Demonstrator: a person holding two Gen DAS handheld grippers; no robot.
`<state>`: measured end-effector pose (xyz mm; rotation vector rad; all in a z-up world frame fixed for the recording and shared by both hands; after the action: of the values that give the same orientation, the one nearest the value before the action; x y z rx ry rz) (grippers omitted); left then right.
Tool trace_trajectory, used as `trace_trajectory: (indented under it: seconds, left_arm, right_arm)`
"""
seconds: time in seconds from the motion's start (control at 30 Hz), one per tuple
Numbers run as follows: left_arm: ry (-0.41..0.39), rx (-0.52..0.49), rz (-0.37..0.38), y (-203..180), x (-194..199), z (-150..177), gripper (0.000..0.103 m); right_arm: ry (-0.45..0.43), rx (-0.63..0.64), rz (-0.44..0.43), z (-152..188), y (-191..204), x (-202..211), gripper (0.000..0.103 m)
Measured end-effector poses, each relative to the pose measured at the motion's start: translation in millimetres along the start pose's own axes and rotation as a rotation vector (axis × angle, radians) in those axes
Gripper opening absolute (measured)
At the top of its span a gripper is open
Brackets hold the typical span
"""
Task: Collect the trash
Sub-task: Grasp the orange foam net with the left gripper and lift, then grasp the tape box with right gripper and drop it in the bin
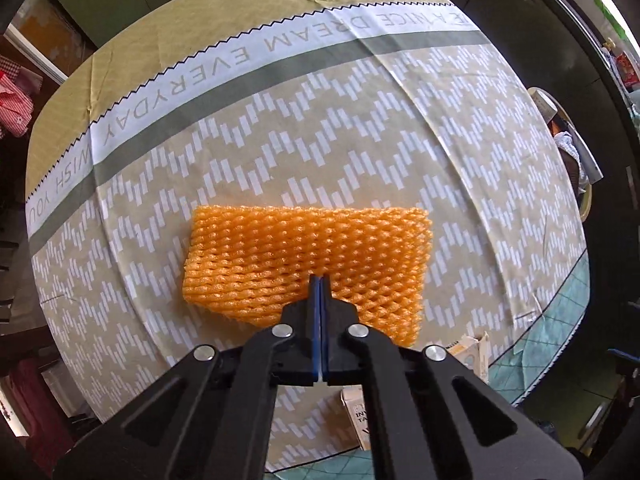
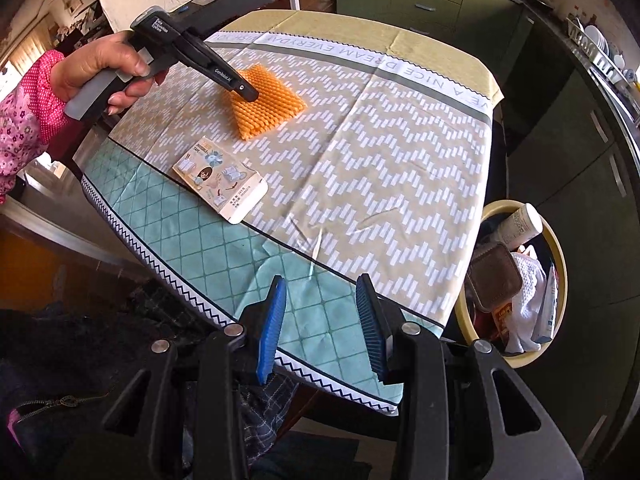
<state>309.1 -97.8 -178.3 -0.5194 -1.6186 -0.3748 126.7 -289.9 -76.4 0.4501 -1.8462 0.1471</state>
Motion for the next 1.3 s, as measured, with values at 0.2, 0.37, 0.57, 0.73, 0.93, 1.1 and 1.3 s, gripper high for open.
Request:
trace_trajectory:
  seconds: [0.2, 0.37, 0.57, 0.73, 0.93, 1.1, 1.3]
  left_arm:
    - [-0.087, 0.013, -0.099, 5.8, 40.9, 2.8, 0.090]
    - [-0.017, 0.080, -0.093, 33.2, 27.1, -19.9, 0.090]
    - [0.047, 0.201, 0.021, 59.9, -4.8, -18.5, 0.083]
    - [0.047, 0.177, 0.044, 48.0, -1.4, -5.4, 0.028]
    - [-0.012, 0.117, 0.075, -0.2, 21.5, 3.0, 0.009]
    - [-0.101, 0.039, 0.061, -35.3, 64.2, 3.6, 0.006]
    - [-0.182, -0.009, 0.003, -36.1, 114.5, -15.2, 0.006]
  right_arm:
    - [0.005, 0.017, 0.002, -2.0, 4.2, -2.1, 0.037]
    - [0.011, 0.019, 0.005, 0.0, 3.9, -2.8, 0.037]
    - [0.021, 0.028, 0.009, 6.4, 3.5, -3.6, 0.037]
    - [0.023, 0.020, 0.020, 5.0, -1.8, -5.3, 0.037]
    - [0.018, 0.044, 0.008, 3.4, 7.6, -4.5, 0.037]
    - [0.013, 0.097, -0.012, 4.9, 19.4, -1.6, 0.040]
    - [-0.031, 0.247, -0.089, 7.2, 44.1, 1.7, 0.047]
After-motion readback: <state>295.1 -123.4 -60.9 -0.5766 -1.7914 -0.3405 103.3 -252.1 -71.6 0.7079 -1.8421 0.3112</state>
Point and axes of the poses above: each gripper's, at about its wrist camera, not at the fingertips, and x roughly against the way its jaws point, y to its left, z to its underside, the point moved 4 cm from there along -x, roughly the way its jaws point, and after that the axes turned 11 degrees about -x, right-handed, at the moved point
